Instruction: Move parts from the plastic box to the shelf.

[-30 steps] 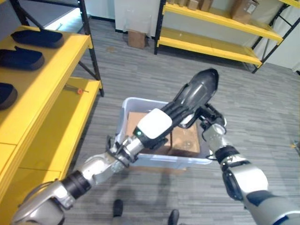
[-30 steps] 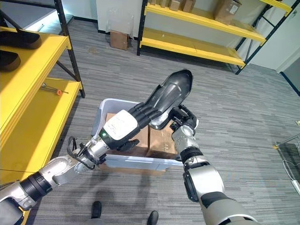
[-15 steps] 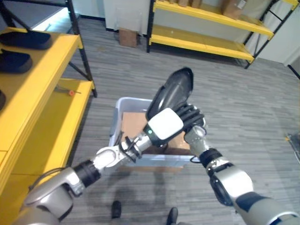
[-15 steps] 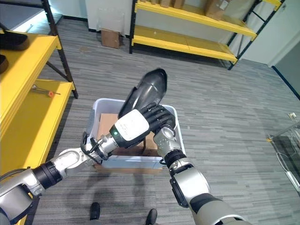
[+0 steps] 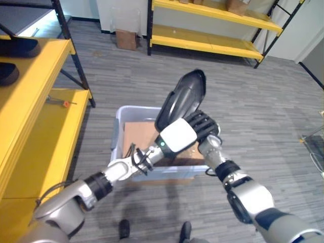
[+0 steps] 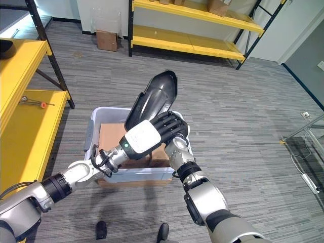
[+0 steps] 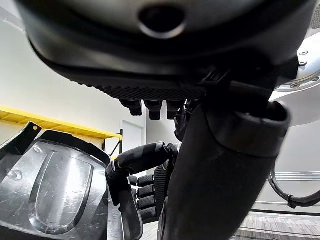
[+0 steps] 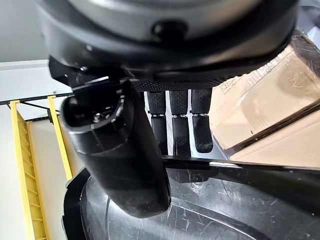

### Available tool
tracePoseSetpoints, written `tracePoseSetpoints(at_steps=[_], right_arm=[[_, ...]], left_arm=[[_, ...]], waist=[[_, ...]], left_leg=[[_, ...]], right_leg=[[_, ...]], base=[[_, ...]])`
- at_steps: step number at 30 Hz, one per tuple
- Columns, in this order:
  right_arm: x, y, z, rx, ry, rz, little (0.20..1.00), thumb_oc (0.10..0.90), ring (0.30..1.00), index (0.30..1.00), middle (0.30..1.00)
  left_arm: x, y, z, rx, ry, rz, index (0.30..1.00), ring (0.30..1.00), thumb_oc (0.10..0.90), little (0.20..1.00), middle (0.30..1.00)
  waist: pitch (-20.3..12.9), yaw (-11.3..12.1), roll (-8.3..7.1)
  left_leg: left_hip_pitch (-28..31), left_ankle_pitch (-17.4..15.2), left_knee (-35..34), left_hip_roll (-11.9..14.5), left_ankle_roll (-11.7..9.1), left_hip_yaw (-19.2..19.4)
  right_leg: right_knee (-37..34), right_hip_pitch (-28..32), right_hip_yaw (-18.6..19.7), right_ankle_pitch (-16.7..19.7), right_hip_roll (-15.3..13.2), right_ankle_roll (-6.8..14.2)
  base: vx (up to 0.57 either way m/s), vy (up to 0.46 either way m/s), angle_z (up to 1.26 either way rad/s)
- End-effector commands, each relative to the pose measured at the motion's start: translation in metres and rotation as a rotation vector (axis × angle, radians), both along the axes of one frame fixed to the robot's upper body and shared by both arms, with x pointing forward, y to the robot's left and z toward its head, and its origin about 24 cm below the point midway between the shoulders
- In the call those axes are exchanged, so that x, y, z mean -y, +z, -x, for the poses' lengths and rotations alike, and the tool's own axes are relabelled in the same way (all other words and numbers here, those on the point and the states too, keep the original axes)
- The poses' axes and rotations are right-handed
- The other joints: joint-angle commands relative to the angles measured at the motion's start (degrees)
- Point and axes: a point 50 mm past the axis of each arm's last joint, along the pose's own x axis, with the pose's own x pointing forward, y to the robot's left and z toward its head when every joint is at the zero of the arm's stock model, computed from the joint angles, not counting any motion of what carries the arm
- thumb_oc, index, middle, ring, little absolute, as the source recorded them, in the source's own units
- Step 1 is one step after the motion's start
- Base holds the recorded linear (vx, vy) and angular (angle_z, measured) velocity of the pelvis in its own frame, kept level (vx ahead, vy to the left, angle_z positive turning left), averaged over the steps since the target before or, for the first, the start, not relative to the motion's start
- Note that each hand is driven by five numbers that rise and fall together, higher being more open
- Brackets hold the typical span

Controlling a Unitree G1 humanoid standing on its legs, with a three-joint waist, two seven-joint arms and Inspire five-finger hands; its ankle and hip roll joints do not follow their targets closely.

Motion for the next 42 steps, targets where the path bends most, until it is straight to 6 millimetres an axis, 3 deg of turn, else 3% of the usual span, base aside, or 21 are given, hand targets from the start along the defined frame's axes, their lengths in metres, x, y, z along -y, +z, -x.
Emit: tracePoseSetpoints(at_steps=[1, 11, 23, 29, 32, 34, 42], right_arm=[[-0.004, 0.098, -0.020, 0.417, 0.029, -0.008, 0.300, 0.400, 0.300, 0.300, 0.300], [0.014, 0.096, -0.022, 0.401, -0.021, 0.021, 0.300, 0.400, 0.300, 0.300, 0.300], [0.031, 0.096, -0.023, 0.400, -0.068, 0.032, 0.300, 0.400, 0.300, 0.300, 0.300], [0.029, 0.094, -0.022, 0.395, -0.062, 0.028, 0.300, 0.400, 0.300, 0.300, 0.300], [0.025, 0.096, -0.023, 0.402, -0.052, 0.026, 0.300, 0.400, 0.300, 0.300, 0.300], [0.022, 0.097, -0.022, 0.405, -0.046, 0.018, 0.300, 0.400, 0.300, 0.300, 0.300], [0.016, 0.097, -0.022, 0.410, -0.041, 0.000, 0.300, 0.400, 0.300, 0.300, 0.300]], left_arm=[[-0.032, 0.015, -0.018, 0.067, 0.125, -0.076, 1.000, 1.000, 0.900, 1.000, 1.000], [-0.058, 0.040, -0.014, 0.160, 0.140, -0.102, 1.000, 1.000, 0.900, 1.000, 1.000], [-0.087, 0.057, -0.006, 0.225, 0.192, -0.114, 1.000, 1.000, 0.900, 1.000, 1.000], [-0.086, 0.048, -0.008, 0.204, 0.203, -0.102, 1.000, 1.000, 0.900, 1.000, 1.000], [-0.085, 0.031, -0.012, 0.149, 0.238, -0.101, 1.000, 1.000, 0.900, 1.000, 1.000], [-0.077, 0.021, -0.015, 0.113, 0.243, -0.080, 1.000, 1.000, 0.900, 1.000, 1.000], [-0.047, 0.013, -0.017, 0.084, 0.203, 0.027, 1.000, 1.000, 0.900, 1.000, 1.000]], waist=[[-5.16, 0.08, -1.44], [-4.74, 0.54, -1.24], [-4.07, 0.96, -1.23], [-4.00, 0.74, -1.20], [-4.03, 0.43, -1.32], [-3.92, 0.11, -1.42], [-3.64, -0.31, -1.69]], left_leg=[[4.64, -5.44, -1.53, 2.42, 0.91, 3.61], [4.42, -5.42, -1.53, 2.31, 0.90, 3.41], [4.33, -5.37, -1.53, 2.21, 0.88, 3.44], [4.27, -5.31, -1.53, 2.18, 0.94, 3.36], [4.26, -5.30, -1.53, 2.15, 0.99, 3.44], [4.26, -5.32, -1.53, 2.18, 1.06, 3.55], [4.26, -5.46, -1.53, 2.25, 1.20, 3.76]], right_leg=[[-0.09, 4.28, -0.82, -0.02, -3.02, 5.92], [-0.09, 4.20, -1.05, 0.12, -3.02, 6.04], [-0.09, 4.05, -1.08, 0.24, -2.98, 6.06], [-0.09, 4.10, -1.13, 0.30, -3.00, 6.09], [-0.09, 4.01, -1.02, 0.20, -2.93, 6.03], [-0.09, 3.95, -0.88, 0.25, -2.93, 5.98], [-0.09, 3.79, -0.73, 0.47, -3.05, 5.95]], base=[[0.00, 0.000, 0.00], [0.00, 0.000, 0.00], [0.00, 0.000, 0.00], [0.00, 0.000, 0.00], [0.00, 0.000, 0.00], [0.00, 0.000, 0.00], [0.00, 0.000, 0.00]])
